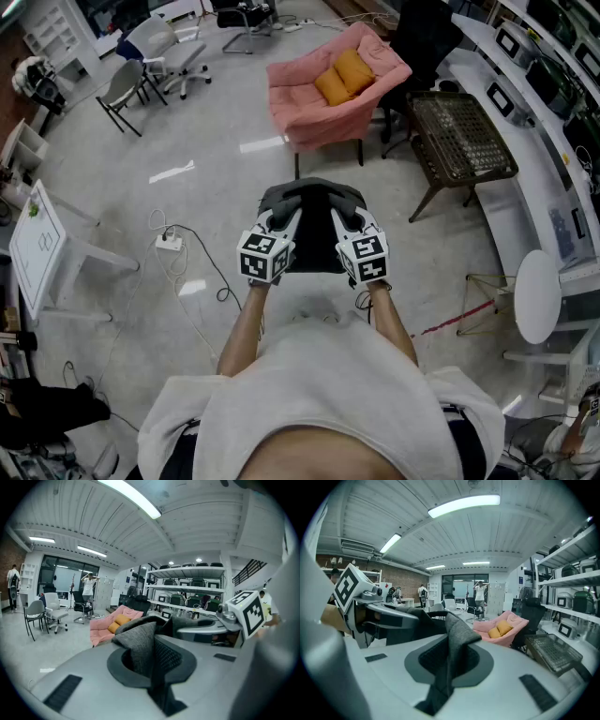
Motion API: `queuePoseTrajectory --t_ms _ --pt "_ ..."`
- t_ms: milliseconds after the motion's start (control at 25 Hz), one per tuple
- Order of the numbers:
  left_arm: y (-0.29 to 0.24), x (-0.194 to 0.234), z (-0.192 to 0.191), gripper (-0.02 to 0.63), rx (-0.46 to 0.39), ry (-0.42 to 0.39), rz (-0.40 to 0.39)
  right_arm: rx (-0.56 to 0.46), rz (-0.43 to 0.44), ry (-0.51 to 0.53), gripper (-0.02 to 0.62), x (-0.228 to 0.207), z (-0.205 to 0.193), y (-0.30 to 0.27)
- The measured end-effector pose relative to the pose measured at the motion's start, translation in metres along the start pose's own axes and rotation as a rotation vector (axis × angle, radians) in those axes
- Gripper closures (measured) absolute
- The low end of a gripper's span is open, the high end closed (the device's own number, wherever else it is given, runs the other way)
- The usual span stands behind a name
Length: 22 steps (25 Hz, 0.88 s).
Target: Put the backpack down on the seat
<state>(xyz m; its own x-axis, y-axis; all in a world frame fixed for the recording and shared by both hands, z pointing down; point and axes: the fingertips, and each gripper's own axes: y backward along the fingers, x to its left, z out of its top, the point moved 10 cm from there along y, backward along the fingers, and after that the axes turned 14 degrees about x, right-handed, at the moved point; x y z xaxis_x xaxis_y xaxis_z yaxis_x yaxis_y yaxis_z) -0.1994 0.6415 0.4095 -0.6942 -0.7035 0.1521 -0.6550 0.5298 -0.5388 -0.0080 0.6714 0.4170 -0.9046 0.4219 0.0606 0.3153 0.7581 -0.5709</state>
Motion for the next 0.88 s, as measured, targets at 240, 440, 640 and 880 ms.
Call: queuePoseTrajectory --t_ms 240,440,640,880 --pt "-0.003 -0.004 0.004 0.575 -0.001 -0.001 -0.001 -0.004 0.001 0.002 0.568 -0.007 0.000 0.002" --pt "-0.009 -0.012 0.006 0.575 0.003 -0.003 0.001 -0.002 0.002 0.008 0.568 -0.015 -0.003 0.005" --pt "-0.012 -0.024 0.005 0.575 0.007 -0.004 0.009 -0.002 0.017 0.007 0.568 -0.022 -0.010 0.012" --pt "-0.019 -0.040 0.005 0.575 0.016 0.003 0.026 0.001 0.033 0.003 0.568 -0.033 -0.019 0.019"
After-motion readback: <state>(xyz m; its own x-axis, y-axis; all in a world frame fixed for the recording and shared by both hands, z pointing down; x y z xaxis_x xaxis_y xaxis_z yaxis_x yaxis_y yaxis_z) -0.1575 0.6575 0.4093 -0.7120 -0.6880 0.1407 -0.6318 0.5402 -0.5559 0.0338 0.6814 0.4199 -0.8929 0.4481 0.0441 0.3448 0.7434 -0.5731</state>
